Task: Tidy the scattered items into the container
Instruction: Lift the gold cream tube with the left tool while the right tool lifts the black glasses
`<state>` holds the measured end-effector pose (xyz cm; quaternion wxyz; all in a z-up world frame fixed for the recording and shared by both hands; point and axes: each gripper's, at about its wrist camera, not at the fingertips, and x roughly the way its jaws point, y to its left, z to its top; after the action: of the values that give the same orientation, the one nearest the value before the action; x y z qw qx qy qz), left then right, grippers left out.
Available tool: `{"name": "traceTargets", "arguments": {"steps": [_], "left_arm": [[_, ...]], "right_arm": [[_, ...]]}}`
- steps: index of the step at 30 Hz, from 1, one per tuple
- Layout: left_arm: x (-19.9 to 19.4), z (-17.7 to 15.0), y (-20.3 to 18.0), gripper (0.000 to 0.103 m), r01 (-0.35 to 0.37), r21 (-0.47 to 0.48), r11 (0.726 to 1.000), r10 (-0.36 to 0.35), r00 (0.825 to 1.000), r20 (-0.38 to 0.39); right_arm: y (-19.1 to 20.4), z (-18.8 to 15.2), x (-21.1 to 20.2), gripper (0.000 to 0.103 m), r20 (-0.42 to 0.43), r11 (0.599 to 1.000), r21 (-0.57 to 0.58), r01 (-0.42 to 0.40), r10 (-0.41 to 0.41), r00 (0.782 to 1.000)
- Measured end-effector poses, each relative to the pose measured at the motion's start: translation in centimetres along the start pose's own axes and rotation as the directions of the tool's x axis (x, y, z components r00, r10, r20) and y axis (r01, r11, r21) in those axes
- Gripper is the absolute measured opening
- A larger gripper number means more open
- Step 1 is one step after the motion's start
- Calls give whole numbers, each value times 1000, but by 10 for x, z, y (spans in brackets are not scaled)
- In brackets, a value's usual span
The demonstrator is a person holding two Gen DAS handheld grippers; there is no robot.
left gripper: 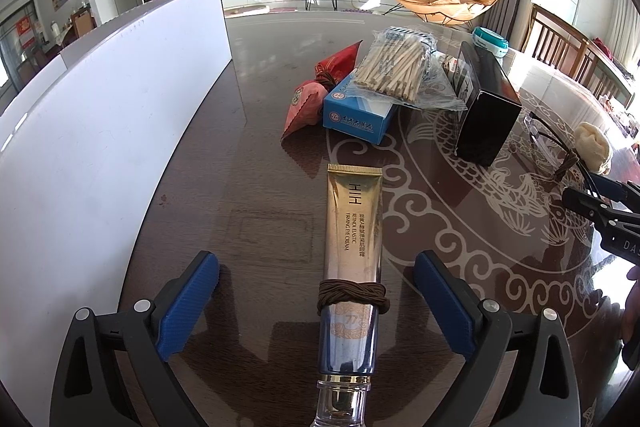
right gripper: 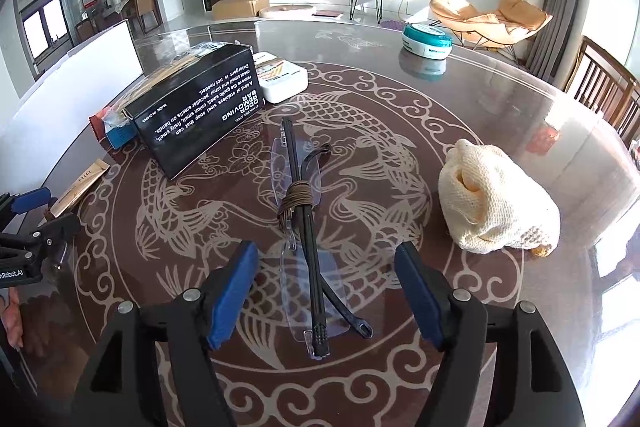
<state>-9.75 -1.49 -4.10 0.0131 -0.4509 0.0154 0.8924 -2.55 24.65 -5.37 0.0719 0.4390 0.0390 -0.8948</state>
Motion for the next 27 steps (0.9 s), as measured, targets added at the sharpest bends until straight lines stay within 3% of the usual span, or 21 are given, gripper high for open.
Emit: {"name": "traceTargets", "arguments": {"steps": [27], "left_arm": [[1, 0, 3, 103, -7, -17, 1000, 7, 1000, -7]], "right_arm": [[2, 1, 1, 80, -7, 1000, 0, 5, -5, 1000]]}}
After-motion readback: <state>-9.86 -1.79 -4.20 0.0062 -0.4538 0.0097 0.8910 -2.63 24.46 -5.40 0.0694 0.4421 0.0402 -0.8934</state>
